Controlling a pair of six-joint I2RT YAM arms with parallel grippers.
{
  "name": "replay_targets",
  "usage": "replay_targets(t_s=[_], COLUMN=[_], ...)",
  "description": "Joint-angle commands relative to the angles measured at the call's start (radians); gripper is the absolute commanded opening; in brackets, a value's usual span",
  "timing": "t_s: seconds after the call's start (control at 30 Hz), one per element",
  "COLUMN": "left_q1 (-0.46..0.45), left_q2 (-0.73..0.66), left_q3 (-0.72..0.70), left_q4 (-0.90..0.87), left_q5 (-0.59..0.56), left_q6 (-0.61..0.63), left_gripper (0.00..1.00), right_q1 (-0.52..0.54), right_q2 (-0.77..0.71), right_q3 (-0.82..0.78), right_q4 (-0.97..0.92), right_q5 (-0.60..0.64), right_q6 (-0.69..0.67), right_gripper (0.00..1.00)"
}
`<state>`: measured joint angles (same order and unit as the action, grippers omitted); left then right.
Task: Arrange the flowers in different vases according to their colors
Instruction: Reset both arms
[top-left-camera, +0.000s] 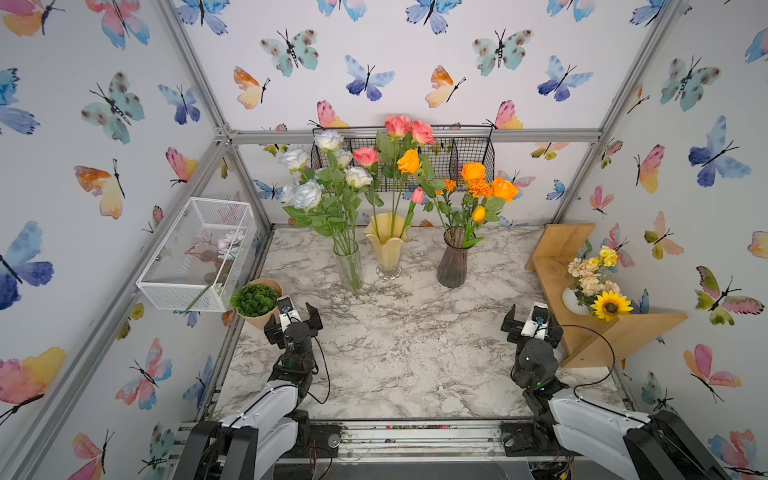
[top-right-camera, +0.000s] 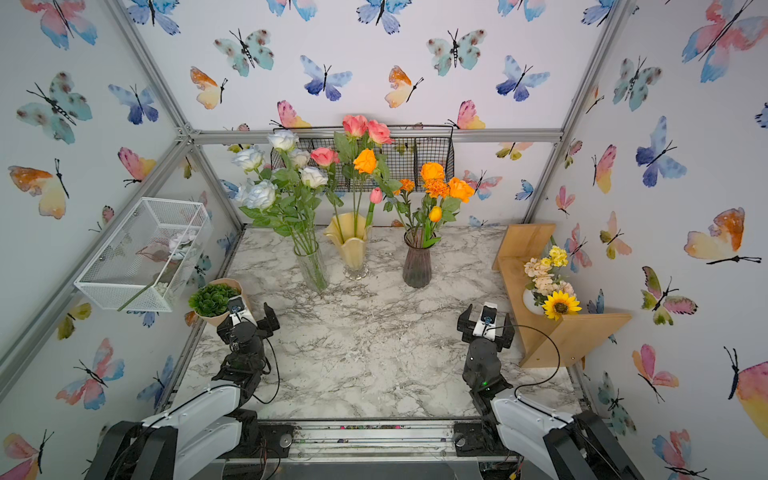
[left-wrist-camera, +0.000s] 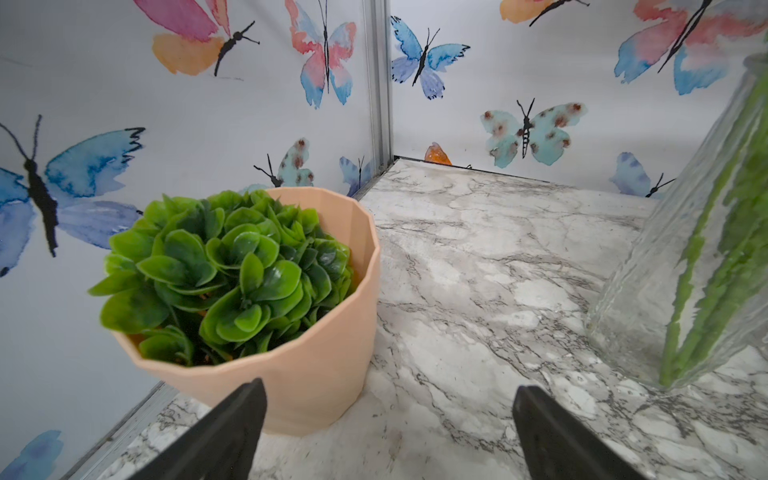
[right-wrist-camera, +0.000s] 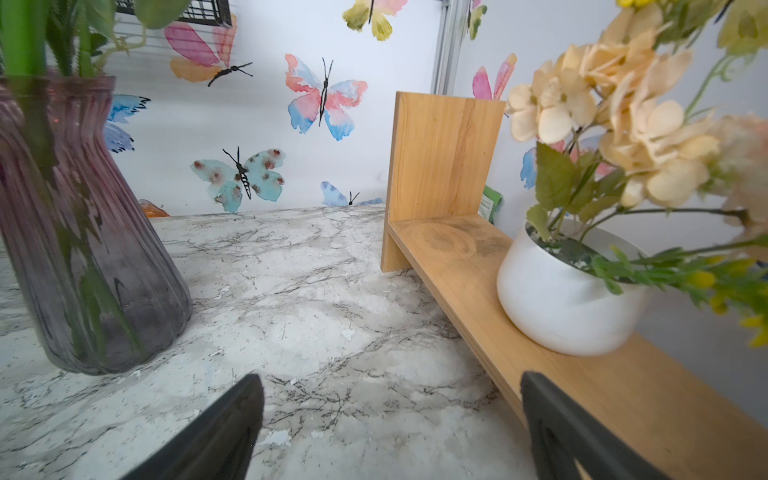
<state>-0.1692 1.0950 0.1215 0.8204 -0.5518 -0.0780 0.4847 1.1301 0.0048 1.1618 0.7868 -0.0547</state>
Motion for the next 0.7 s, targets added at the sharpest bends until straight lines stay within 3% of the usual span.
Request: replay_targets(t_s=[0.0,0.1,0.27,0.37,0.47,0.53,0.67], left_q1=[0.007,0.012,0.039,0.054,0.076,0.076,0.075], left_q2=[0.072,0.144,0.274,0.314,0.313,0.310,0.319], left_q3=[0.009,0.015,0.026,0.051,0.051,0.037,0.048], left_q4=[0.183,0.250,0.335,0.339,0.332,0.353,0.342], left_q5=[0.058,0.075,0.197,0.209,0.242,0.268,0.353], left_q6=[0.027,0.039,0.062,0.058,0.045,0.056,0.097], left_gripper=[0.99,0.99,0.99,0.99,0.99,0.99,0.99], right_q1=[0.000,0.000,-0.068,-0.094,-0.176,-0.185,-0.193], right_q2=[0.154,0.318,0.519,0.474,0.511,0.549,0.491], right_q3=[-0.029,-0.007,0.015,0.005,-0.012,0.002,0.019], right_q4=[0.310,0.492,0.648,0.584,0.610,0.648,0.532], right_q5=[-0.035,-0.058,-0.169,-0.257,-0.443,-0.450,-0.458], right_q6=[-0.105,-0.169,-0.149,-0.125,-0.092,-0.105,-0.085], right_gripper=[0.99,0.98,0.98,0.99,0.99,0.99,0.98])
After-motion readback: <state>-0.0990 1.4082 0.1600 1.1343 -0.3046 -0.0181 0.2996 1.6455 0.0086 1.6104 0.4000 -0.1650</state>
